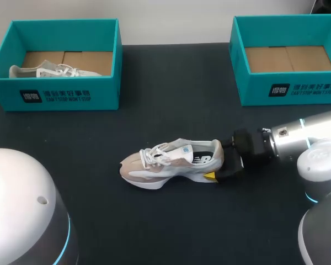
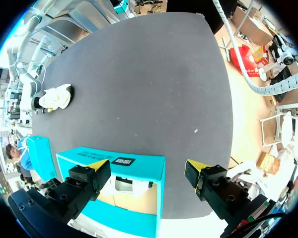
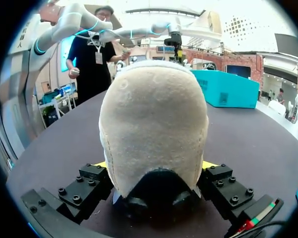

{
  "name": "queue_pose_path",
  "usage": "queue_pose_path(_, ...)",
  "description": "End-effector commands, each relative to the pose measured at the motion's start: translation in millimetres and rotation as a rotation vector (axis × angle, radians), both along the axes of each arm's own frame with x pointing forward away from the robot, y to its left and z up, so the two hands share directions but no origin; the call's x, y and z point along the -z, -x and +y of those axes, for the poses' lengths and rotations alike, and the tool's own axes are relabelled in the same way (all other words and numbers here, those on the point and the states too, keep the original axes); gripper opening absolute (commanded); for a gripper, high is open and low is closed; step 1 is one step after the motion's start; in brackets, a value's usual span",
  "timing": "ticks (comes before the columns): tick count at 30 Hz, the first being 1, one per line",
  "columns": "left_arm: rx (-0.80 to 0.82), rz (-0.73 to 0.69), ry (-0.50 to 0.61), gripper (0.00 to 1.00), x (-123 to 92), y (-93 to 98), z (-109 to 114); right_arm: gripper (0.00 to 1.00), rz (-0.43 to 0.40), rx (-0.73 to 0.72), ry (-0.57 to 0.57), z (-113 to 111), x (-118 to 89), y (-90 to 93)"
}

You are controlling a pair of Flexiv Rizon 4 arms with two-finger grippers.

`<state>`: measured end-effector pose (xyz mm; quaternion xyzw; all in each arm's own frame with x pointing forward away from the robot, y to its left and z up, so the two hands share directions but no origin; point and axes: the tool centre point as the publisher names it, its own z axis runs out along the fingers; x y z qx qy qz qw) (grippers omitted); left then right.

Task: Take the shoe out of the shoebox, open the shoe tongue, remove and reinsert the insole, then place the shoe into the shoebox

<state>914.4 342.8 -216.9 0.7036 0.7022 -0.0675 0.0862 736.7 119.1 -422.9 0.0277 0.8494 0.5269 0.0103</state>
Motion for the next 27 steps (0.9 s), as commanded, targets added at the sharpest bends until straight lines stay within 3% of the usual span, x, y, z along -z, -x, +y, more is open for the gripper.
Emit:
queue_pose_path(1,0.0,0.0,-0.002,1.0,-0.7,0.5,0.2,0.0,0.0,0.002,0.004,6.2,3.6,-0.4)
queue_pose_path(6,-0.051,-0.012,-0.002,1.0,-5.9,6.0,-9.7,0.0,0.0,0.002,0.004,6.2,3.6,-0.4)
queue_pose_path(9,-0.318,-0.052,-0.101,1.0,-7.3,9.2,-29.3,0.0,0.0,0.002,0.004,6.2,3.6,-0.4)
queue_pose_path(10,-0.459,-0.027,-0.161,1.0,-5.2,7.6,-36.2,0.0,0.0,0.002,0.004,6.2,3.6,-0.4)
queue_pose_path(11,-0.541,0.025,-0.153,1.0,-4.8,6.0,-40.9,0.0,0.0,0.002,0.004,6.2,3.6,-0.4)
queue_pose_path(13,-0.804,-0.048,-0.263,1.0,-2.0,6.6,-49.8,0.0,0.0,0.002,0.004,6.2,3.6,-0.4)
queue_pose_path(14,-0.857,0.012,-0.197,1.0,-2.4,6.7,-51.4,0.0,0.0,0.002,0.004,6.2,3.6,-0.4)
queue_pose_path(27,-0.866,0.038,-0.18,1.0,-2.3,8.4,-54.0,0.0,0.0,0.002,0.004,6.2,3.6,-0.4)
